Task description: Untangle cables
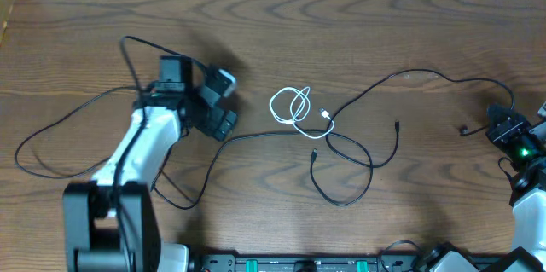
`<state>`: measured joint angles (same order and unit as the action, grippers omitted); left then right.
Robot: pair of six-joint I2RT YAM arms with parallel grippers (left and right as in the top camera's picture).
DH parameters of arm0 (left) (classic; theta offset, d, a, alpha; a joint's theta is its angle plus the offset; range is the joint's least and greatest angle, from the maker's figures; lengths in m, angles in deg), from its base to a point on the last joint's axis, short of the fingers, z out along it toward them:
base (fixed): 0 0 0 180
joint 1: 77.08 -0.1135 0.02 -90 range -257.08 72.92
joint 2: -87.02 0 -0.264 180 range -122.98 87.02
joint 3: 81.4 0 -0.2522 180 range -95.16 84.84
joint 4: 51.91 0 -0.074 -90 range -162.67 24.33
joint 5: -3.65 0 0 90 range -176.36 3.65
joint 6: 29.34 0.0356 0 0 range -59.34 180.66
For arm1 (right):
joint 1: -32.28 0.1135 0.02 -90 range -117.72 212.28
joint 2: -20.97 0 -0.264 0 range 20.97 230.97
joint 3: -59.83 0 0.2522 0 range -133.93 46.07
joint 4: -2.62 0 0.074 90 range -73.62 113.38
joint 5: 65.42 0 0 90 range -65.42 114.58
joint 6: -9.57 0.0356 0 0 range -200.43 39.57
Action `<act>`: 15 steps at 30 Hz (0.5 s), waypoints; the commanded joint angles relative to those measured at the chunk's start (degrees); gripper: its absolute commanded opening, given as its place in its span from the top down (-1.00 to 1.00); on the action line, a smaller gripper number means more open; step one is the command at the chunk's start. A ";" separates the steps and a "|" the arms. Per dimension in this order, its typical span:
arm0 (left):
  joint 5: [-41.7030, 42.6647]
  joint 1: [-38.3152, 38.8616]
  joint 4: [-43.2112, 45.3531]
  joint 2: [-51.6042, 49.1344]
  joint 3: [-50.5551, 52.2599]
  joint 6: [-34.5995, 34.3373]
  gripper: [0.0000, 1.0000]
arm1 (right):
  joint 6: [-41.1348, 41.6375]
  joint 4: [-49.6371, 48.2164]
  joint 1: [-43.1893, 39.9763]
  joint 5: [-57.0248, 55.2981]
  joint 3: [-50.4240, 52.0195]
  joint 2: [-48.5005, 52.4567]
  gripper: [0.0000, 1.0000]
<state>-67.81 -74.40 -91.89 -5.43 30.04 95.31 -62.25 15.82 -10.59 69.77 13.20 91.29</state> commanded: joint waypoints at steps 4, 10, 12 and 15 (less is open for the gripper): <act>-3.37 2.29 -1.20 -3.37 -0.83 2.21 -0.93 | -1.11 0.46 0.61 0.17 -0.24 -0.68 0.98; -1.81 4.24 -3.91 -3.37 -0.83 4.79 -0.93 | -1.11 0.61 0.59 0.17 -0.24 -0.68 0.98; -0.87 4.92 -5.09 -3.37 -0.81 6.16 -0.93 | -1.11 0.61 0.61 0.17 -0.24 -0.68 0.98; -0.85 6.10 -6.32 -3.37 -0.81 8.87 -0.93 | -1.11 0.61 0.61 0.17 -0.24 -0.68 0.98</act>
<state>-69.73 -69.29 -97.36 -8.77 30.04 100.49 -62.25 16.33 -10.59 69.77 13.20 91.29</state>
